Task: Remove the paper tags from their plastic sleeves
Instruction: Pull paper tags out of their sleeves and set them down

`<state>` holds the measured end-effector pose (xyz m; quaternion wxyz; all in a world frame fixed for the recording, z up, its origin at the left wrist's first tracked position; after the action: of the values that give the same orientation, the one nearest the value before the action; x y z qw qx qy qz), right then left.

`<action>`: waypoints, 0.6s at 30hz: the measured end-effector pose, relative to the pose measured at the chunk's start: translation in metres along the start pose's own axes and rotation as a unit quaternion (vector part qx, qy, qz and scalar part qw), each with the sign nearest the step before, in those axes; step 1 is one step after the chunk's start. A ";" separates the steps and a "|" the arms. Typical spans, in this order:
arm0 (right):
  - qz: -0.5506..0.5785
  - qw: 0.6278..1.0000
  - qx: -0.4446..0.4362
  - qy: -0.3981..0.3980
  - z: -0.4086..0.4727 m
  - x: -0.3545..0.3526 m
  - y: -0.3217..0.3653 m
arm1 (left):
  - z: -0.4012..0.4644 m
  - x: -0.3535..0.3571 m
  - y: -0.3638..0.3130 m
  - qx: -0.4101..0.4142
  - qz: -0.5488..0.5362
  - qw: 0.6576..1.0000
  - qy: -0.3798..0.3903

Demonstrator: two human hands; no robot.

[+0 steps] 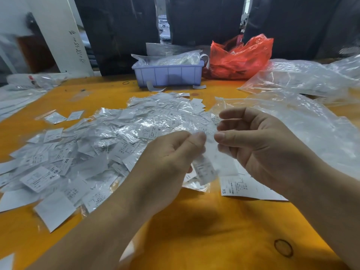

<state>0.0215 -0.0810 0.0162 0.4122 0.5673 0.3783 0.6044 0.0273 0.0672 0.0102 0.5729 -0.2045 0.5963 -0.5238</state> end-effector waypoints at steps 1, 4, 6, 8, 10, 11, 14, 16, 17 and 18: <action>0.011 1.000 -0.004 0.002 0.000 0.000 0.001 | 0.000 0.002 0.000 0.008 0.020 1.000 0.009; 0.023 1.000 -0.004 0.012 0.000 0.002 0.001 | 0.001 0.007 0.001 0.015 0.030 0.999 0.020; 0.001 0.999 0.029 0.031 0.001 0.004 -0.003 | 0.003 0.005 0.002 0.012 -0.008 1.000 0.017; -0.047 0.991 0.087 0.090 -0.001 0.011 -0.011 | 0.004 0.000 0.001 0.016 -0.031 0.999 0.000; -0.094 0.978 0.118 0.141 -0.006 0.017 -0.015 | 0.003 -0.003 0.000 0.020 -0.033 0.999 -0.010; -0.110 0.976 0.118 0.148 -0.007 0.017 -0.015 | 0.003 -0.004 0.000 0.018 -0.037 0.999 -0.010; -0.124 0.981 0.086 0.122 -0.006 0.012 -0.006 | 0.004 -0.004 0.000 0.013 -0.061 0.998 -0.006; -0.104 0.988 0.064 0.091 -0.004 0.007 0.002 | 0.005 -0.006 0.001 0.009 -0.081 0.997 -0.012; -0.095 0.991 0.053 0.077 -0.003 0.005 0.005 | 0.005 -0.007 0.002 0.007 -0.090 0.996 -0.016; -0.087 0.993 0.044 0.067 -0.002 0.003 0.007 | 0.005 -0.008 0.003 0.006 -0.096 0.995 -0.020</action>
<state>0.0190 -0.0805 0.0238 0.4109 0.5082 0.4794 0.5858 0.0342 0.0728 0.0124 0.5327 -0.2679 0.5592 -0.5760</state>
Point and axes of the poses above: each hand's wrist, its own z-axis towards the middle knuckle, its own x-axis out of the palm, y = z × x, the point moved 8 cm from there along z, towards the middle knuckle, and after that the axes turned 6 degrees about z, right-handed, at the moved point
